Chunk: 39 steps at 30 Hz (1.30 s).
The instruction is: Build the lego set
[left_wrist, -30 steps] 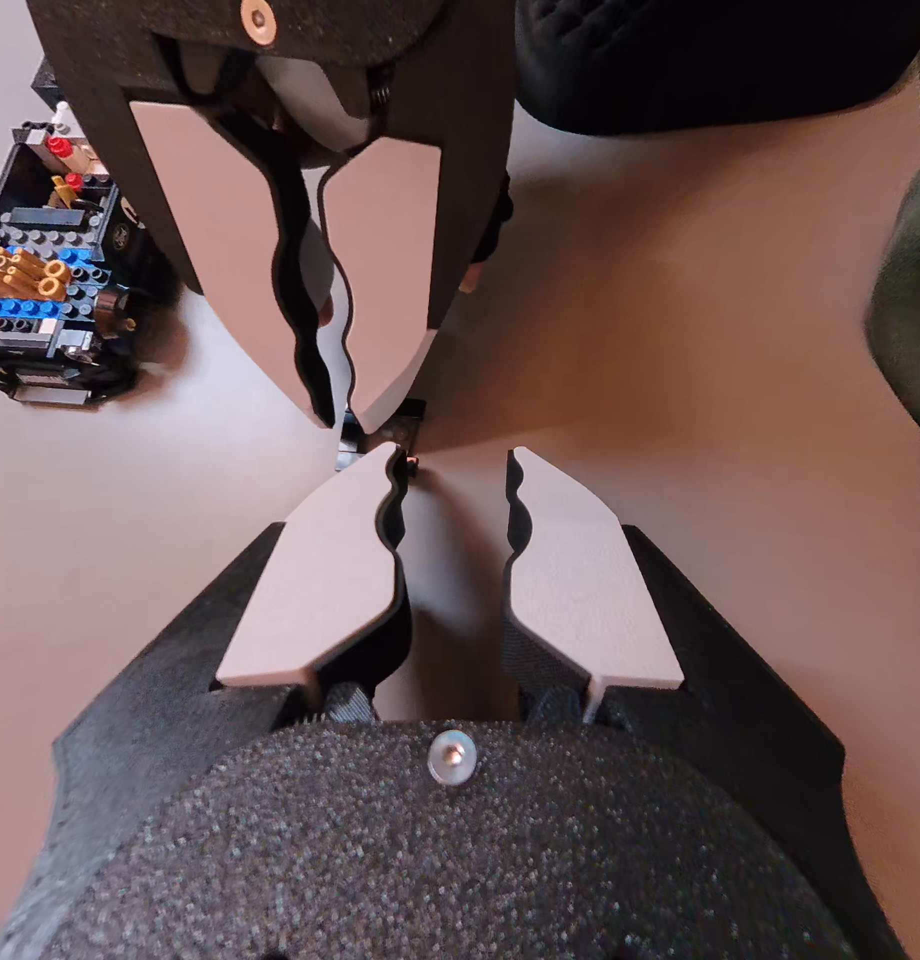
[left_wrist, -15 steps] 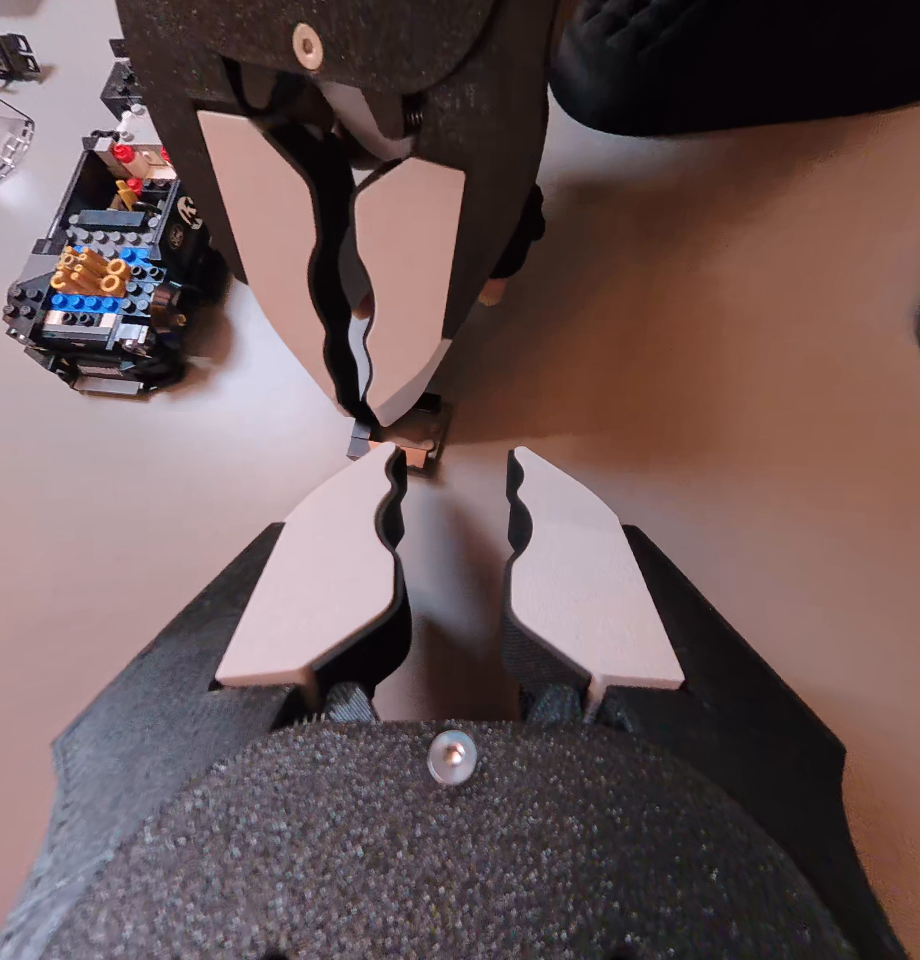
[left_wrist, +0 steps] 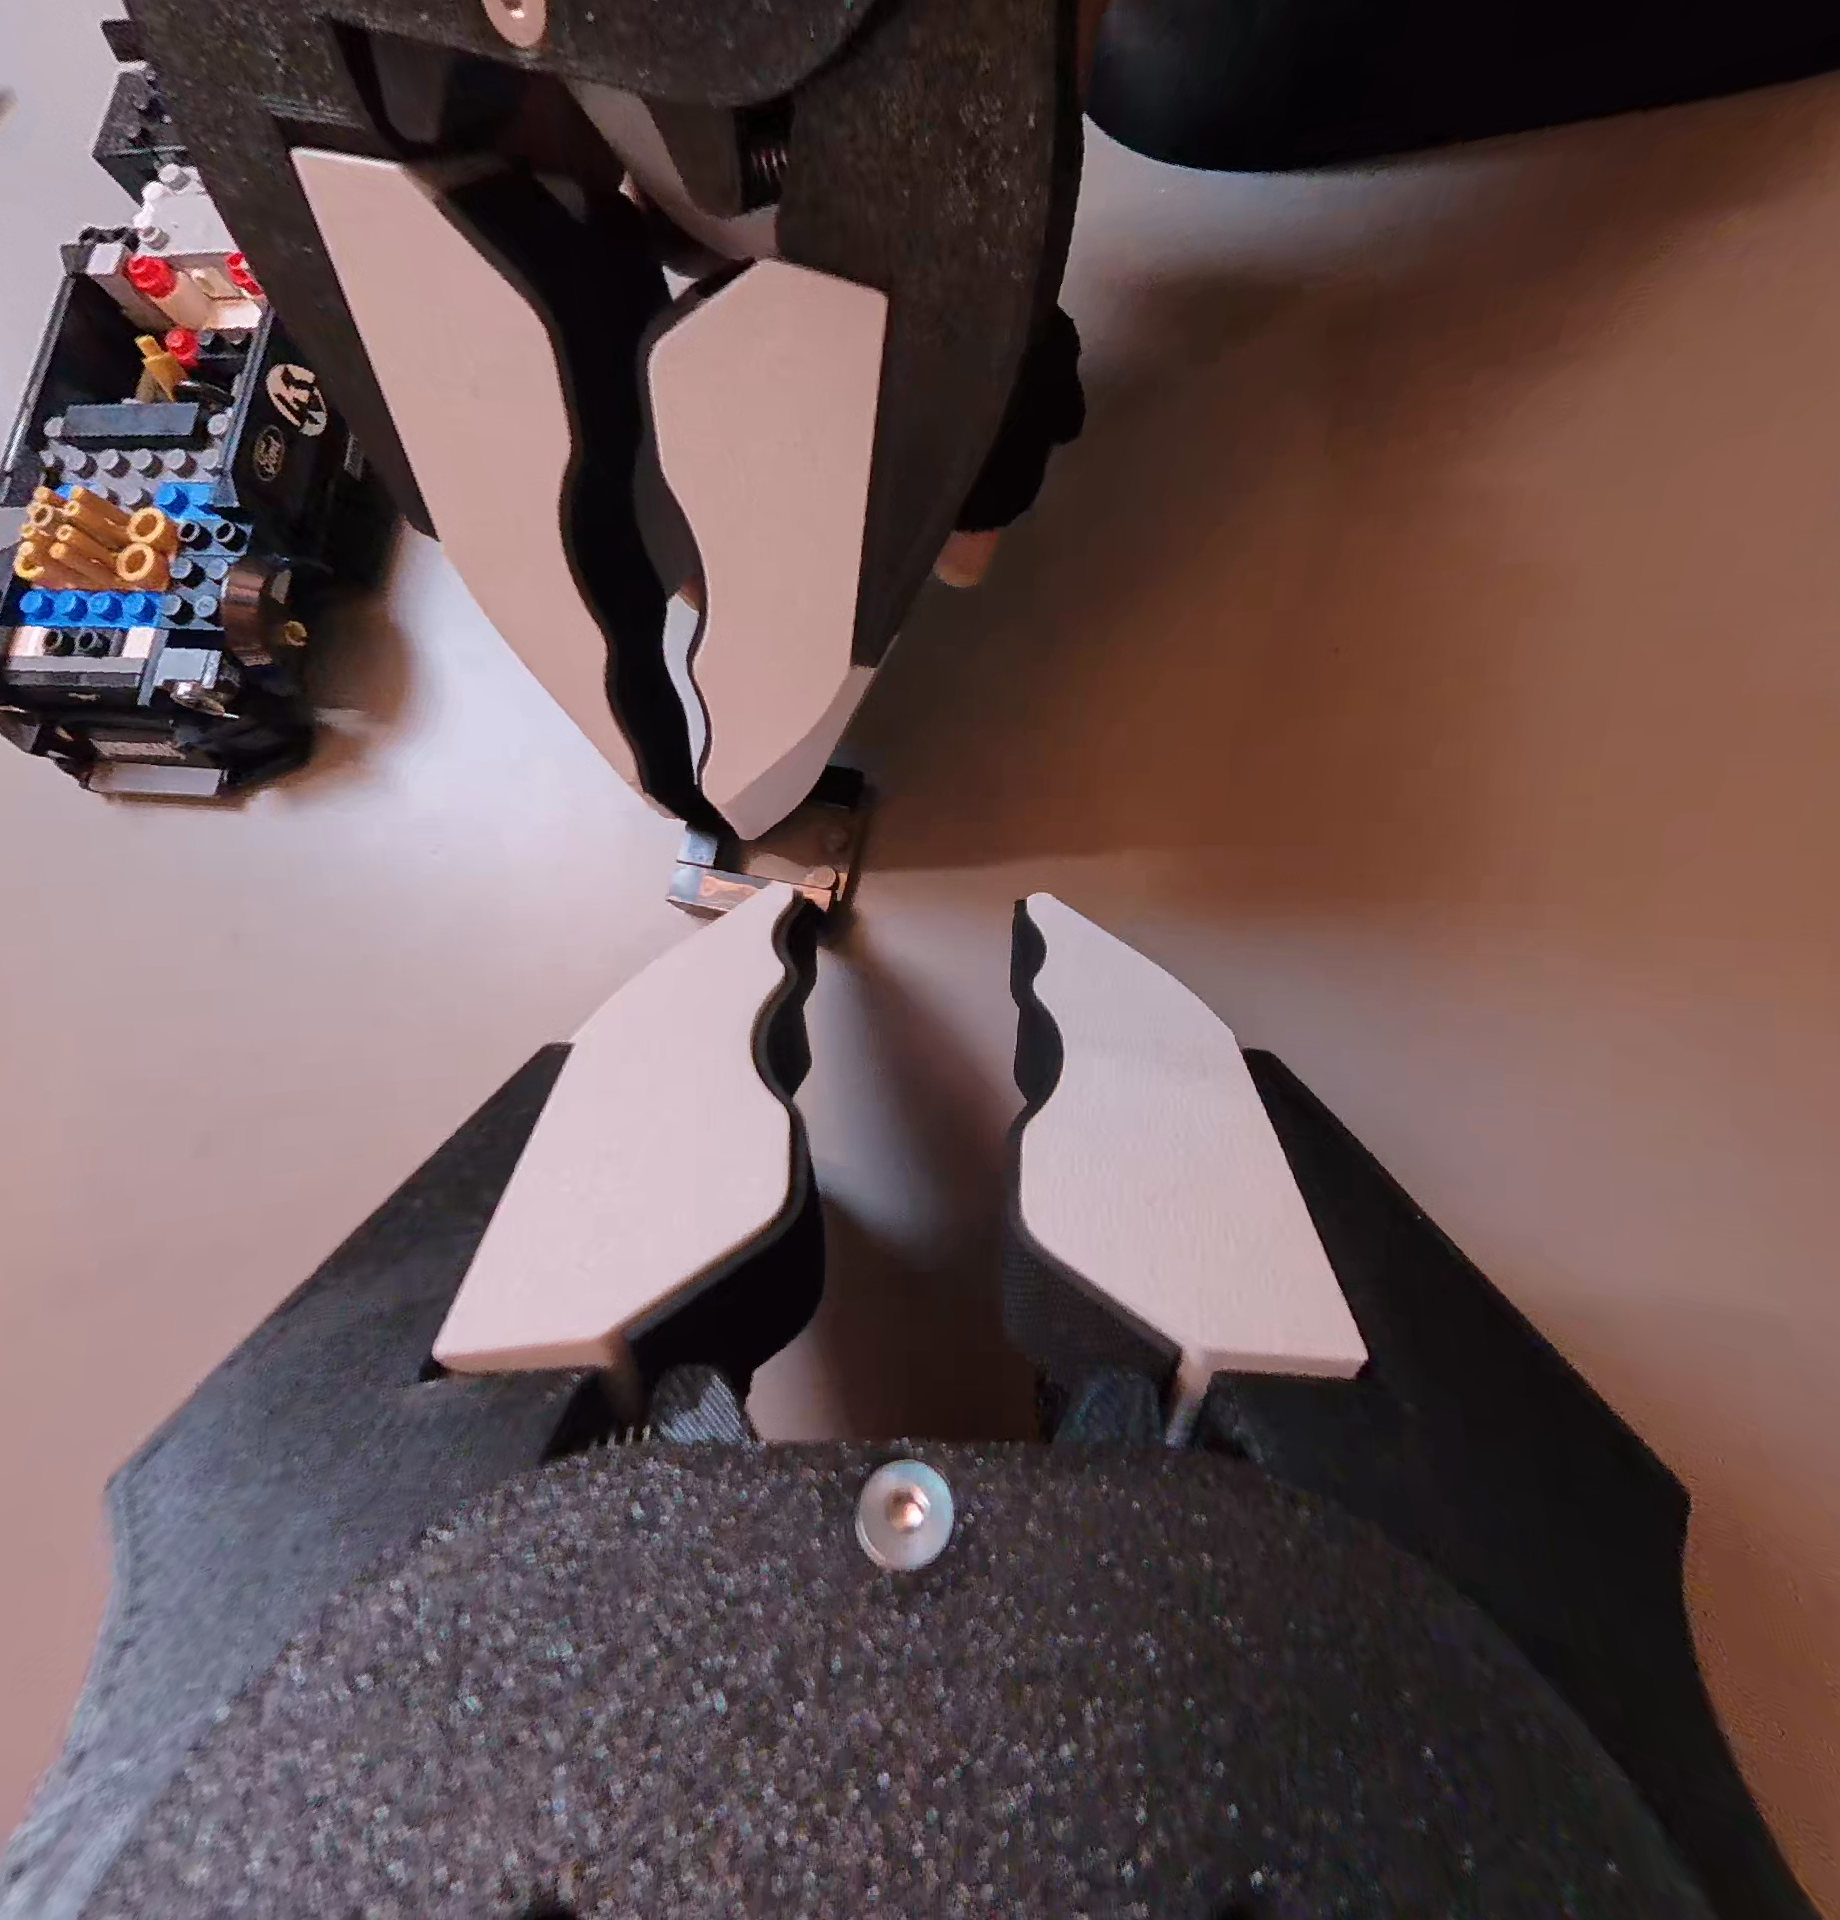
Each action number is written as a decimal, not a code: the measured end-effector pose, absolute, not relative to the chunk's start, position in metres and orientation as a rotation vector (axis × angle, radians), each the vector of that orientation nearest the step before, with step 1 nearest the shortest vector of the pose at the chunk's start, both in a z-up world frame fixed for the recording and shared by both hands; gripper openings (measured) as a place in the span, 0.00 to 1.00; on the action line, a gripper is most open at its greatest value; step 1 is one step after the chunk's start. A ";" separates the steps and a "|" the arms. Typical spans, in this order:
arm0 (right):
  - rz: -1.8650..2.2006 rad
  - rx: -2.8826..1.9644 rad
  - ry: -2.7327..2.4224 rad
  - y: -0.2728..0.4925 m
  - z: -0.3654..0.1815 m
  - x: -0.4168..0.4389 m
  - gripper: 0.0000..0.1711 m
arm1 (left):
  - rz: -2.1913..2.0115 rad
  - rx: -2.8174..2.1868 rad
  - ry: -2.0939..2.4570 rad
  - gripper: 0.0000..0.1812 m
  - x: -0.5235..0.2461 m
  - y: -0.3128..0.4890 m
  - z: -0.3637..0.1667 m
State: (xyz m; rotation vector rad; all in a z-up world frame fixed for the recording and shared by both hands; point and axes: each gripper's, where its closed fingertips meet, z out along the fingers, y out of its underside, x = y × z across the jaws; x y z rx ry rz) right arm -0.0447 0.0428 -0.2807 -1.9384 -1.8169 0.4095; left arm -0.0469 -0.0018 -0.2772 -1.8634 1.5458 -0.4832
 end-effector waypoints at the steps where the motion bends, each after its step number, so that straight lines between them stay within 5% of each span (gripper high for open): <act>1: 0.409 -1.944 -1.813 0.043 -0.281 -0.045 0.05 | -0.481 -1.862 1.547 0.20 -0.047 -0.002 -0.277; 36: 0.382 -1.943 -1.765 0.043 -0.280 -0.045 0.05 | -0.480 -1.853 1.556 0.20 -0.046 -0.003 -0.278; 39: 0.415 -1.944 -1.754 0.041 -0.277 -0.047 0.06 | -0.499 -1.861 1.583 0.12 -0.046 -0.008 -0.280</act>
